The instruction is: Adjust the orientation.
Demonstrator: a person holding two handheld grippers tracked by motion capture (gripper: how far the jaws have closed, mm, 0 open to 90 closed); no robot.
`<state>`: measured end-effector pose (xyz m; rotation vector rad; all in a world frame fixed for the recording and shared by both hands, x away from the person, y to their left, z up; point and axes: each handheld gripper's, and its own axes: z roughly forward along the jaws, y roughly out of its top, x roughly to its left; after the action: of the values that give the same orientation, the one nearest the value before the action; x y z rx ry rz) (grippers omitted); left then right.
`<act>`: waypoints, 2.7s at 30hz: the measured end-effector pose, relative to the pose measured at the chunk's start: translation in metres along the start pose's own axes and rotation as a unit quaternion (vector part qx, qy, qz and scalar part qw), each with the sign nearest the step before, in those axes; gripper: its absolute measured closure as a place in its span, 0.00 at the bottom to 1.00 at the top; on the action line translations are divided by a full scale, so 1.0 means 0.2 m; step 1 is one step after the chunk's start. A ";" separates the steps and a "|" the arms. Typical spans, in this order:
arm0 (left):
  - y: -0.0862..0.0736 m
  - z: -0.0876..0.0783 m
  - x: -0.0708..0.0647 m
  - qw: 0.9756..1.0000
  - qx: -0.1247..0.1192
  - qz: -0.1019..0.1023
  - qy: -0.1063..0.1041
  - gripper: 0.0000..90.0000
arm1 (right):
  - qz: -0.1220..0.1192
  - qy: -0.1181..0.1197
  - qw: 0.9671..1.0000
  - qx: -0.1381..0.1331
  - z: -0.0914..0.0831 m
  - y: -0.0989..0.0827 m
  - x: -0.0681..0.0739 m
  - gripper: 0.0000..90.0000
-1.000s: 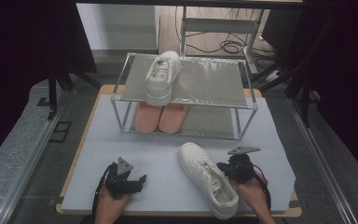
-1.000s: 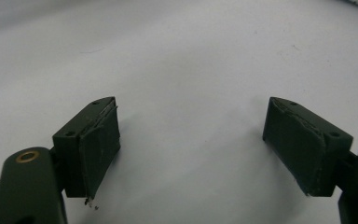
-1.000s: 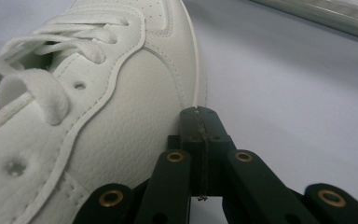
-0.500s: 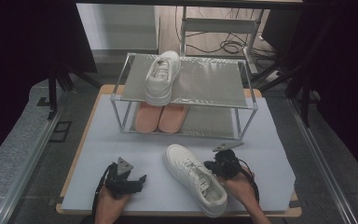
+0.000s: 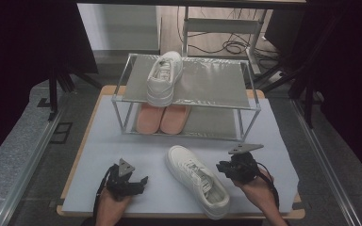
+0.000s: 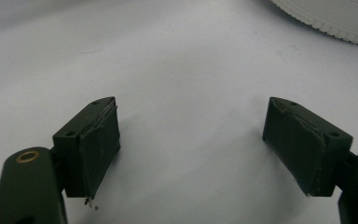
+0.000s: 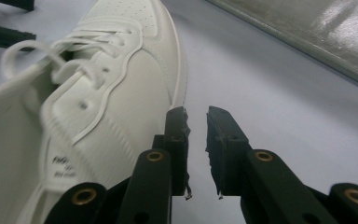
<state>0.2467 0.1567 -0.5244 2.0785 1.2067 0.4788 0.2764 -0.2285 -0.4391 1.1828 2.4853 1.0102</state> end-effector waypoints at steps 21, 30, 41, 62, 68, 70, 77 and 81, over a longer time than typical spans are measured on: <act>0.00 0.00 0.00 1.000 0.001 0.003 0.000 0.21 | -0.022 0.011 0.999 0.027 -0.12 -0.09 0.09 1.00; 0.00 0.00 0.00 1.000 0.001 0.003 0.000 0.21 | -0.036 0.034 0.999 0.019 -0.16 -0.10 0.19 1.00; 0.00 0.00 0.00 1.000 0.001 0.003 0.000 0.21 | -0.048 0.042 0.998 0.022 -0.09 -0.04 0.19 1.00; 0.00 0.00 0.00 1.000 0.000 0.002 0.000 0.21 | -0.067 0.001 0.996 0.050 -0.04 0.10 0.00 1.00; 0.00 0.00 0.00 1.000 0.001 0.001 0.000 0.21 | -0.057 0.013 0.998 0.039 -0.12 0.07 0.00 1.00; 0.00 0.00 0.00 1.000 0.002 0.001 -0.001 0.21 | -0.059 0.021 0.998 0.032 -0.15 0.06 0.03 1.00; 0.00 0.00 0.00 1.000 0.002 0.003 0.000 0.21 | -0.086 0.046 0.995 0.013 -0.24 0.03 0.22 1.00; 0.00 0.00 0.00 1.000 0.002 0.003 0.000 0.21 | -0.098 0.070 0.993 0.012 -0.15 0.01 0.33 1.00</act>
<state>0.2465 0.1569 -0.5240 2.0862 1.2020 0.4802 0.2206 -0.1922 -0.4083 0.8800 2.6652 1.0438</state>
